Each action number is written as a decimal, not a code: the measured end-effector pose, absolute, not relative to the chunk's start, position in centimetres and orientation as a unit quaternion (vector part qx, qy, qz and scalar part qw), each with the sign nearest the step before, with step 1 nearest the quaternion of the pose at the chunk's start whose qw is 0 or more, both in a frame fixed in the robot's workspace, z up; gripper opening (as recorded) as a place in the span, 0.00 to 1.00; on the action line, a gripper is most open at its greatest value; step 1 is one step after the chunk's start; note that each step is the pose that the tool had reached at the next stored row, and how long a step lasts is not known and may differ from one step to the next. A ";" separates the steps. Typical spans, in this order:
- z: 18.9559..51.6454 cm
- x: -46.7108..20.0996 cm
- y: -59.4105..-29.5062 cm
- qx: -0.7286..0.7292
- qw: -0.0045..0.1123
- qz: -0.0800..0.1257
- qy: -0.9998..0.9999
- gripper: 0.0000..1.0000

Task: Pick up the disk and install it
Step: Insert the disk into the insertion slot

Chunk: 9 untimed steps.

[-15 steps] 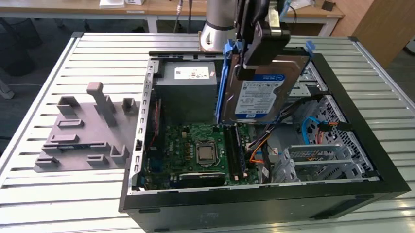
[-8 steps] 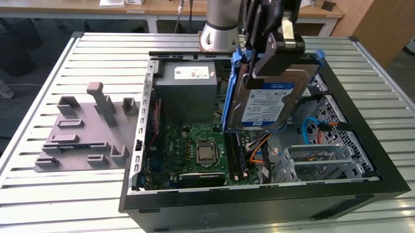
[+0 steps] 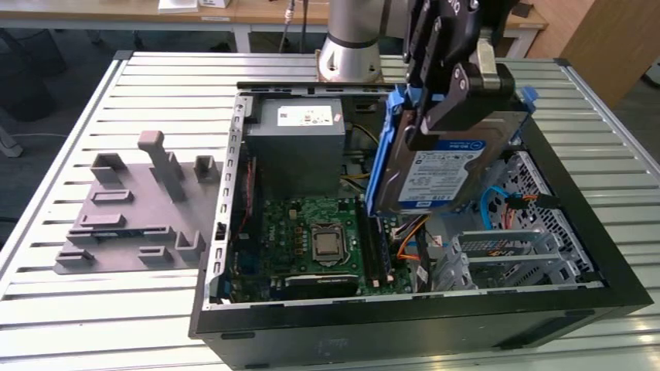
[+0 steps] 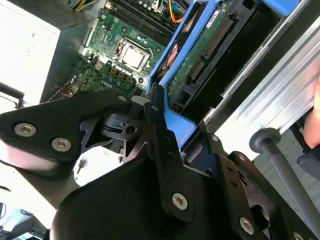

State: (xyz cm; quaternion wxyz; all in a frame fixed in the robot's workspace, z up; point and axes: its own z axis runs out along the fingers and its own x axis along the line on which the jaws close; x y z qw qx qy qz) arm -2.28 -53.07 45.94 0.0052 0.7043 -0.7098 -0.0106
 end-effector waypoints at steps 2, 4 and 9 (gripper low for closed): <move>45.9 -2.2 -53.5 0.704 0.005 -0.011 -0.710 0.36; 45.9 -2.2 -54.0 0.704 0.005 -0.011 -0.710 0.36; 45.8 -2.1 -55.2 0.704 0.005 -0.011 -0.710 0.36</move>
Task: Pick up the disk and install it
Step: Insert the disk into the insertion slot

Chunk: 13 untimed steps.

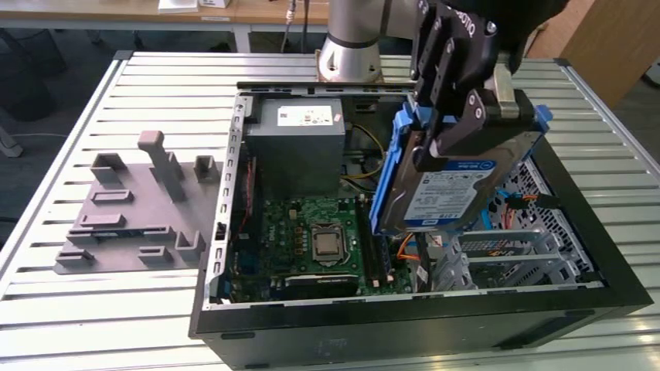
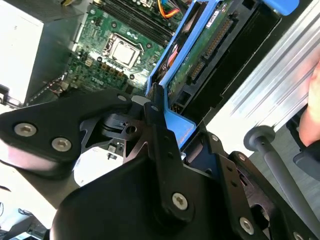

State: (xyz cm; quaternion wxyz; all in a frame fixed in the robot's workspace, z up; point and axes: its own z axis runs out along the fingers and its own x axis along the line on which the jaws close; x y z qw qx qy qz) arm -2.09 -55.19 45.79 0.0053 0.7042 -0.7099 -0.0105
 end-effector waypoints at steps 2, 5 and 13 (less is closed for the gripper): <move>45.8 -1.8 -55.5 0.704 0.005 -0.011 -0.710 0.36; 45.7 -0.9 -55.7 0.704 0.005 -0.011 -0.710 0.36; 45.5 1.0 -55.8 0.704 0.005 -0.011 -0.710 0.36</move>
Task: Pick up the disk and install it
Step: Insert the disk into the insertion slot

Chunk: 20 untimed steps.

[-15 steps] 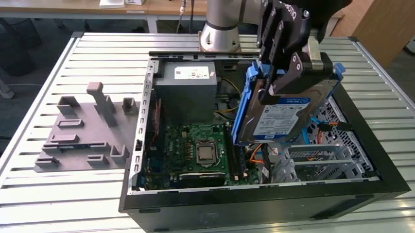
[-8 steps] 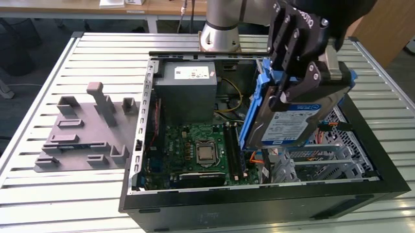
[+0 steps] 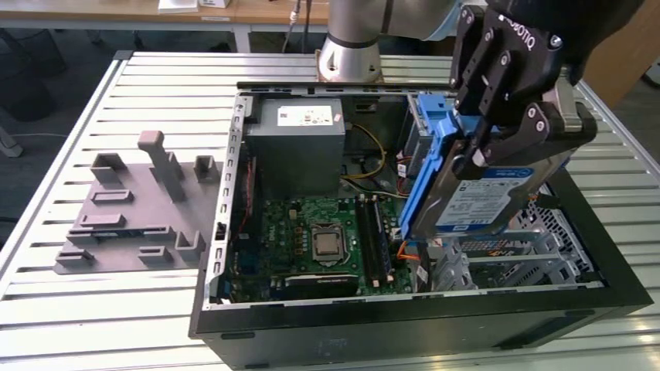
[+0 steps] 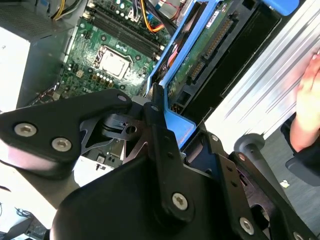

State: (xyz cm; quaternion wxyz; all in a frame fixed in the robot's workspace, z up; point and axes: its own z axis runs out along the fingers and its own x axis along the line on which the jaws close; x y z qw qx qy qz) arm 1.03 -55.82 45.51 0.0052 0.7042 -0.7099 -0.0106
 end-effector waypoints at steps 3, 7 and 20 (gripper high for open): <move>45.4 1.1 -56.2 0.704 0.005 -0.011 -0.710 0.36; 45.3 1.3 -56.6 0.704 0.005 -0.011 -0.710 0.36; 45.3 3.2 -56.7 0.704 0.006 -0.011 -0.710 0.36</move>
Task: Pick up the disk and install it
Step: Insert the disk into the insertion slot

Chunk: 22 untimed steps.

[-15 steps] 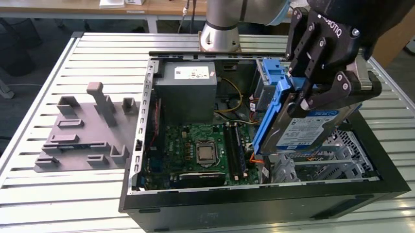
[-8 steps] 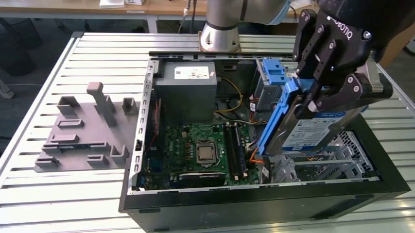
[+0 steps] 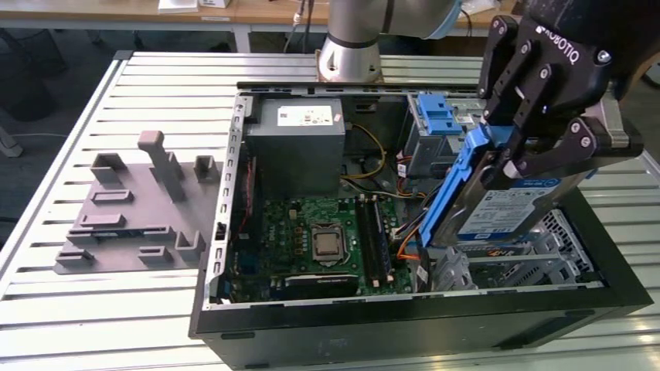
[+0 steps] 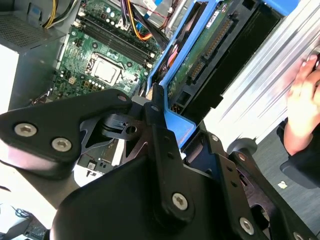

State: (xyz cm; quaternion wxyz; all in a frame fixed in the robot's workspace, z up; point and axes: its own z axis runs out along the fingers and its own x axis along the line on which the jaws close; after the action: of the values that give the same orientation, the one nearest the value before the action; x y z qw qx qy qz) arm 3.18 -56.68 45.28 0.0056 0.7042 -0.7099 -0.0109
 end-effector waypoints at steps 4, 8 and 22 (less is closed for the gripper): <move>45.3 3.4 -56.7 0.704 0.006 -0.011 -0.710 0.36; 45.2 3.9 -56.7 0.704 0.006 -0.011 -0.710 0.36; 45.1 6.2 -56.8 0.704 0.006 -0.011 -0.710 0.36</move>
State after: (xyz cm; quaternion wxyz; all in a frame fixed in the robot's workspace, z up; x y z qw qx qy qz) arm 6.20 -56.78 45.11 0.0055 0.7042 -0.7099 -0.0110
